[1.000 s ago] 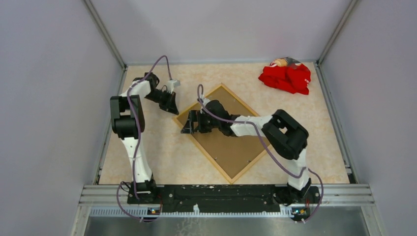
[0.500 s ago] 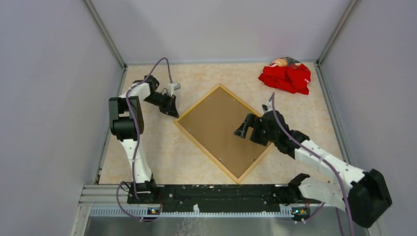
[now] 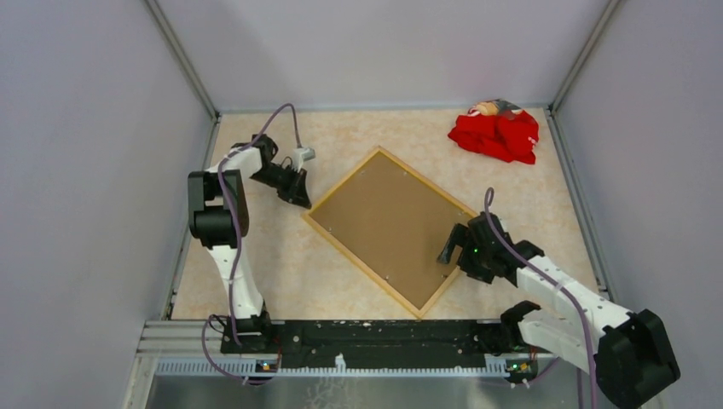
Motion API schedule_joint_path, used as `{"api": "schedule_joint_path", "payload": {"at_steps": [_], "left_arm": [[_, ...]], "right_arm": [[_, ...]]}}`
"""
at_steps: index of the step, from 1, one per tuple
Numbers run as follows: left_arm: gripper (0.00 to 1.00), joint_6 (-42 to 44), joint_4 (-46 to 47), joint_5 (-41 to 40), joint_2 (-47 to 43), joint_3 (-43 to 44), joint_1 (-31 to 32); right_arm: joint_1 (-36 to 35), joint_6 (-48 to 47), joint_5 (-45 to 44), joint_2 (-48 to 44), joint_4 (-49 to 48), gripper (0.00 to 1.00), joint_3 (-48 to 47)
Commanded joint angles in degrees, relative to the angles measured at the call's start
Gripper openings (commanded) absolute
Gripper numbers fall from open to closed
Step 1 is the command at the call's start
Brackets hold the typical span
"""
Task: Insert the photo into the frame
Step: Adjust the photo frame at the center of the board.
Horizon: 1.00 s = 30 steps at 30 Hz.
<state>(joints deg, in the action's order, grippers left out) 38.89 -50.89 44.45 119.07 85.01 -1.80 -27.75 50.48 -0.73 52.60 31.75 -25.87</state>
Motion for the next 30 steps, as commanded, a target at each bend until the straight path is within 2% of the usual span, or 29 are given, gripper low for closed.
{"api": "schedule_joint_path", "payload": {"at_steps": [1, 6, 10, 15, 19, 21, 25, 30], "left_arm": [[0.13, 2.5, -1.4, -5.2, -0.6, -4.8, 2.9], [0.12, 2.8, -0.8, -6.9, -3.7, -10.2, 8.3], [0.12, 4.8, -2.3, -7.5, -7.5, -14.8, 12.2], [0.15, 12.6, -8.7, -6.0, -11.2, -18.5, 14.2], [0.2, 18.7, -13.8, -4.2, -13.4, -19.3, 14.1], [0.24, 19.0, -14.4, -4.0, -13.8, -17.7, 13.5], [0.42, 15.1, -13.7, -2.7, -10.2, -8.4, 8.6], [0.44, 1.4, -9.4, -0.2, 0.9, 6.6, 3.7]], "right_arm": [[1.6, -2.9, -3.0, 4.1, -8.7, 0.99, -2.1], [5.4, -9.0, -2.9, 16.6, -10.9, 0.99, -11.8], [6.6, -12.0, -2.9, 22.7, -12.5, 0.99, -16.7], [8.0, -14.5, 0.6, 28.6, -13.6, 0.99, -20.4], [9.2, -16.6, -0.4, 30.6, -12.1, 0.99, -23.2], [10.7, -17.6, -0.5, 30.5, -11.4, 0.99, -24.4], [12.4, -19.6, -1.4, 29.7, -9.5, 0.99, -27.5], [12.4, -21.8, -0.4, 28.7, -9.8, 0.99, -29.8]]}}
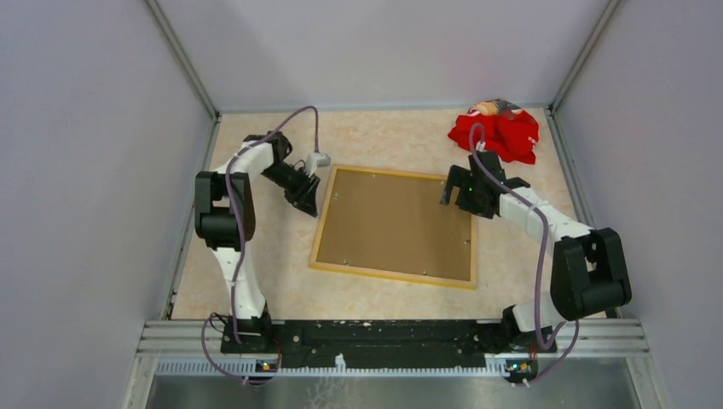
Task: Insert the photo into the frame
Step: Adjust the photo frame at the center of the board.
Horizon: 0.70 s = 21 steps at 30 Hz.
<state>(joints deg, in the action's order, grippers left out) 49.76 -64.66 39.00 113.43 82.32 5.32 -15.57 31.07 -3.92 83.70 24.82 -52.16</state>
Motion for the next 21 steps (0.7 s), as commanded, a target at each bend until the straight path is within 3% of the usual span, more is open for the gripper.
{"api": "schedule_joint_path", "payload": {"at_steps": [1, 5, 11, 15, 21], "left_arm": [[0.44, -11.2, 4.7, 6.2, 8.4, 11.3, -3.6], [0.43, -17.2, 7.7, 8.3, 13.0, 14.2, -3.5], [0.43, -16.4, 6.1, 15.8, 15.2, 14.5, -3.6], [0.41, -17.4, 7.0, 16.3, 15.9, 14.3, -3.6], [0.22, -20.5, 10.3, 14.5, 16.6, 11.9, -3.2]], "right_arm": [[0.2, -2.4, 3.3, -2.4, -3.2, 0.99, -4.0], [-0.1, -1.1, 6.1, -1.7, -4.3, 0.99, -5.3], [-4.7, 1.7, 10.2, 2.4, -9.7, 0.99, -7.2], [-9.6, 3.6, 13.4, 8.4, -13.2, 0.99, -11.4], [-15.4, 7.4, 20.8, 20.9, -23.0, 0.98, -20.7]]}}
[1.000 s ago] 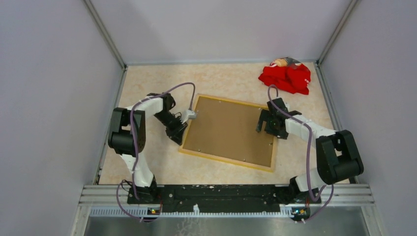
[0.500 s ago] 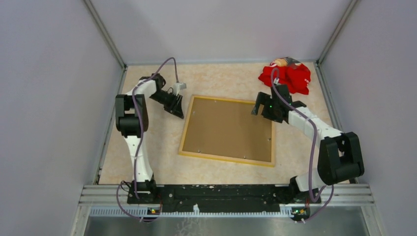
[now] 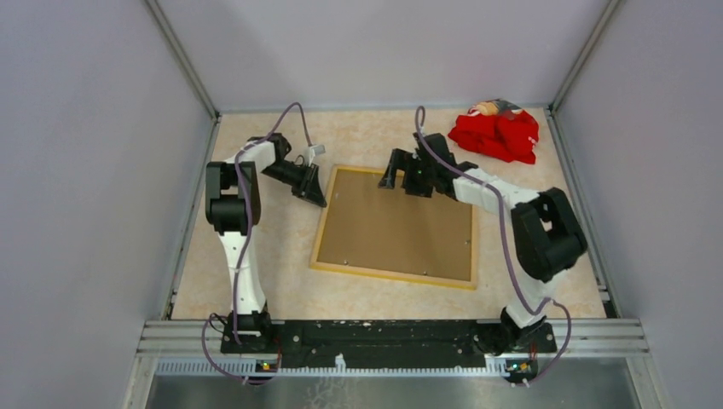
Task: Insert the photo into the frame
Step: Adjust the photo frame at the center of the board.
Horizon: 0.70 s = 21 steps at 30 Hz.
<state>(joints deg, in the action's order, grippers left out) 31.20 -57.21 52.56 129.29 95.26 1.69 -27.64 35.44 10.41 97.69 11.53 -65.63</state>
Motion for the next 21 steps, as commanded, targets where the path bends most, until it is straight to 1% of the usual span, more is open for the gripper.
{"api": "schedule_joint_path", "payload": {"at_steps": [1, 4, 7, 10, 13, 21], "left_arm": [[0.19, -2.3, 3.5, 0.9, 0.4, -2.2, 0.4], [0.15, -2.6, 5.5, 1.0, -1.4, -6.4, 0.4], [0.13, -2.3, 6.2, 1.1, -2.7, -9.8, 0.6], [0.12, -2.3, 6.3, 2.0, -3.2, -11.2, 0.8], [0.12, -2.4, 7.2, 2.0, -4.1, -13.1, 1.2], [0.11, -5.3, 11.5, -1.1, -5.3, -16.7, 1.7]], "right_arm": [[-4.4, 3.2, 7.7, 9.2, -10.5, 0.96, -9.4], [-7.4, 3.1, 9.6, 14.9, -10.9, 0.93, -14.9], [-9.3, 4.6, 10.3, 17.8, -13.8, 0.89, -16.6], [-10.3, 5.8, 10.8, 19.6, -15.6, 0.88, -17.5], [-11.2, 7.0, 11.2, 20.3, -17.4, 0.88, -16.9], [-13.6, 8.5, 11.0, 22.4, -20.0, 0.88, -15.0]]}}
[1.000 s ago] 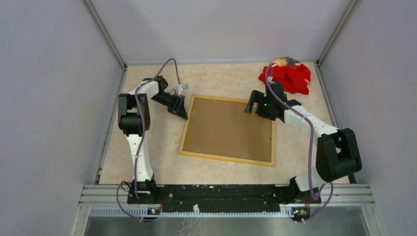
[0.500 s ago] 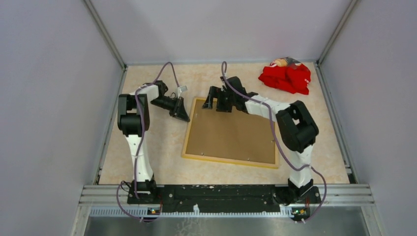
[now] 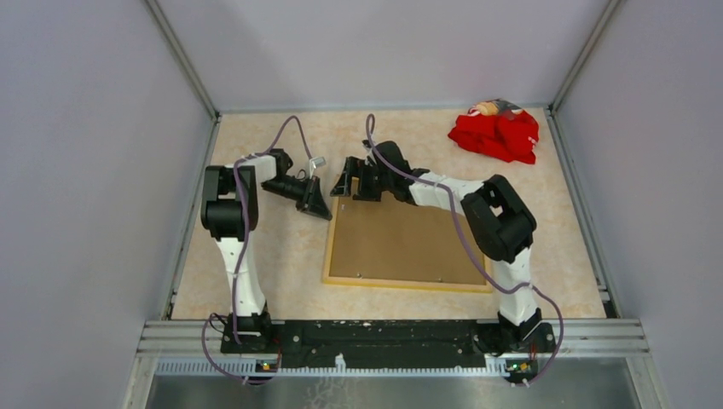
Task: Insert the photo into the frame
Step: Adjust the photo frame at the center of the board.
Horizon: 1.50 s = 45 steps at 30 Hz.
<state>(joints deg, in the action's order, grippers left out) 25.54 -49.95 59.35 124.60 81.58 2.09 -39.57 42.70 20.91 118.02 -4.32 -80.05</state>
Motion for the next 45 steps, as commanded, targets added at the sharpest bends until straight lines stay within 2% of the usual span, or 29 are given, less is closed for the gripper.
{"api": "schedule_joint_path", "payload": {"at_steps": [1, 10, 26, 45], "left_arm": [[0.11, -0.5, 5.1, -8.3, -0.9, -3.3, 1.3], [0.1, -3.8, 8.2, -10.7, -1.2, -4.1, 1.6], [0.09, -4.2, 9.3, -11.9, -0.5, -4.4, 1.6], [0.09, -3.6, 8.6, -11.5, -0.1, -3.8, 1.7]], "right_arm": [[-1.6, 1.4, 0.5, 2.4, -4.3, 0.88, -0.6], [-1.8, 2.9, 1.7, 4.7, -6.0, 0.88, -0.5], [-3.2, 5.7, 3.6, 5.9, -9.5, 0.88, 1.8], [-3.2, 4.4, 2.3, 8.0, -8.0, 0.88, -1.2]]}}
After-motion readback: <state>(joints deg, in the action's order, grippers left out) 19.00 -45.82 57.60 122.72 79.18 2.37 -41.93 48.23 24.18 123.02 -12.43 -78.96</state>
